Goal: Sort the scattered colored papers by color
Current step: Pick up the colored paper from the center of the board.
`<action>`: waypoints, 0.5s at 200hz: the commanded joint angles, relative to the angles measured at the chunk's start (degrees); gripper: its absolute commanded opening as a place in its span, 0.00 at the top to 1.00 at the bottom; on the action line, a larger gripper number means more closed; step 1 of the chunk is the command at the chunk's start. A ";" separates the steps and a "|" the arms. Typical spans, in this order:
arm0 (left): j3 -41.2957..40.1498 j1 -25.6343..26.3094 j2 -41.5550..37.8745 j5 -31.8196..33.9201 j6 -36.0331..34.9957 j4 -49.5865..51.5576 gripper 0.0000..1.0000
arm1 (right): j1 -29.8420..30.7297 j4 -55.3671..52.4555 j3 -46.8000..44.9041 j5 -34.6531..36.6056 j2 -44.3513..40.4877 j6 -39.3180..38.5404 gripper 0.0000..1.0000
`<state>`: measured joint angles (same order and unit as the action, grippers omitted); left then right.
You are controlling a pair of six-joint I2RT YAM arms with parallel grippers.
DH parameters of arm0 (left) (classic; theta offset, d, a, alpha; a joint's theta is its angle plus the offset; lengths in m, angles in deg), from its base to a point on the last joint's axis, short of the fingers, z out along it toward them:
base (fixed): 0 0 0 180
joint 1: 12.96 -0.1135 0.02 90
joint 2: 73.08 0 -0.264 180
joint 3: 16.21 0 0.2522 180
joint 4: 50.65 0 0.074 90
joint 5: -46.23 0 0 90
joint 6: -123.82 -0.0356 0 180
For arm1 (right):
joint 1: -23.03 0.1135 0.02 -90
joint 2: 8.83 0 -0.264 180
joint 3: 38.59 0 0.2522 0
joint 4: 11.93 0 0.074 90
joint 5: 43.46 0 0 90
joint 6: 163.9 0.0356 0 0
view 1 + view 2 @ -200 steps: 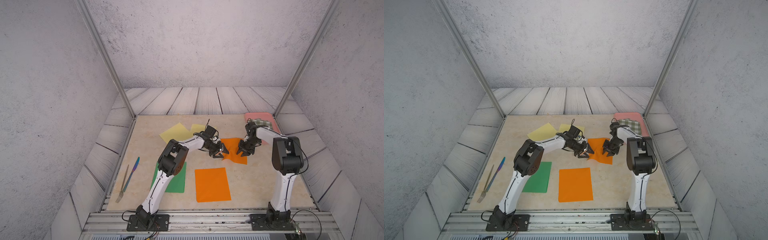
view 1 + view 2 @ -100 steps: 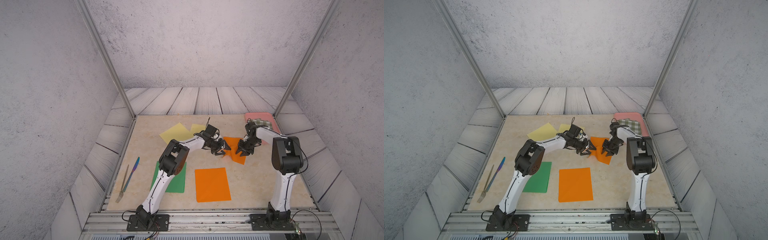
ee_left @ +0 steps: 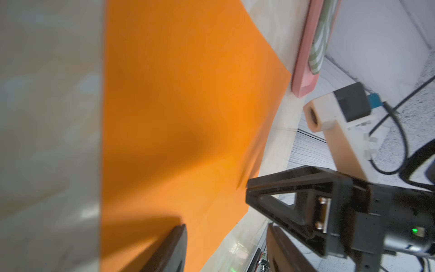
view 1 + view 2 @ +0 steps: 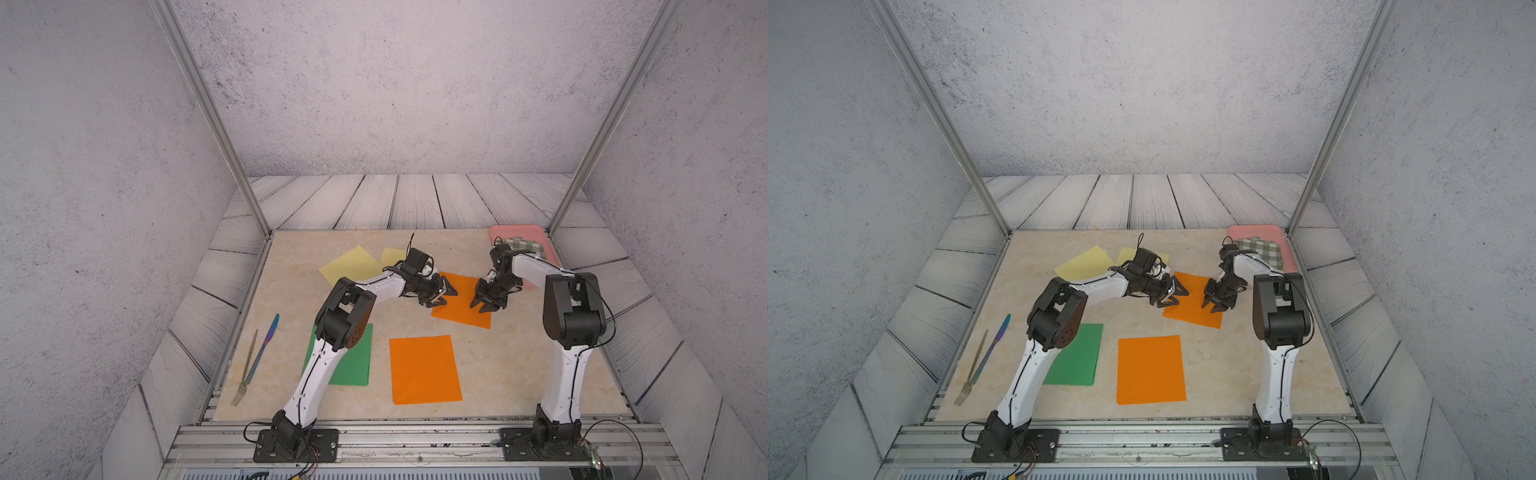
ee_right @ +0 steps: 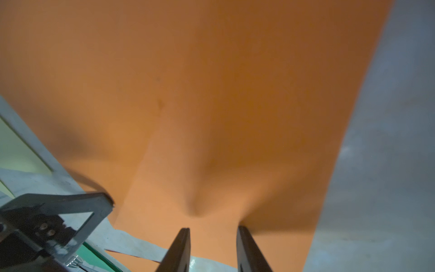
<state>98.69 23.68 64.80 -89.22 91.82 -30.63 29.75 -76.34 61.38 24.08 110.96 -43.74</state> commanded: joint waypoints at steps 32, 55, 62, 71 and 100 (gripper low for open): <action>-3.07 -2.31 -11.67 6.83 -5.80 5.84 0.40 | 0.30 0.34 -0.87 -0.83 4.00 -0.18 0.63; -5.28 -2.98 -15.42 7.98 -4.19 8.17 0.39 | 0.39 0.92 -1.36 -0.47 3.70 0.12 0.63; -5.66 -2.98 -15.97 8.10 -4.04 10.40 0.39 | 0.38 0.83 -1.26 -0.55 3.74 0.13 0.63; -6.66 -2.99 -16.36 7.77 -3.44 11.98 0.39 | 0.37 0.66 -1.14 -0.55 3.94 0.16 0.63; -13.97 -2.61 -18.24 7.83 -1.58 13.36 0.39 | 0.40 0.15 -0.52 -0.40 4.27 0.32 0.63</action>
<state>90.52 20.49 46.22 -82.51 89.39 -23.19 29.75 -76.04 61.38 22.88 111.20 -43.70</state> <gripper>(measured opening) 0.609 0.372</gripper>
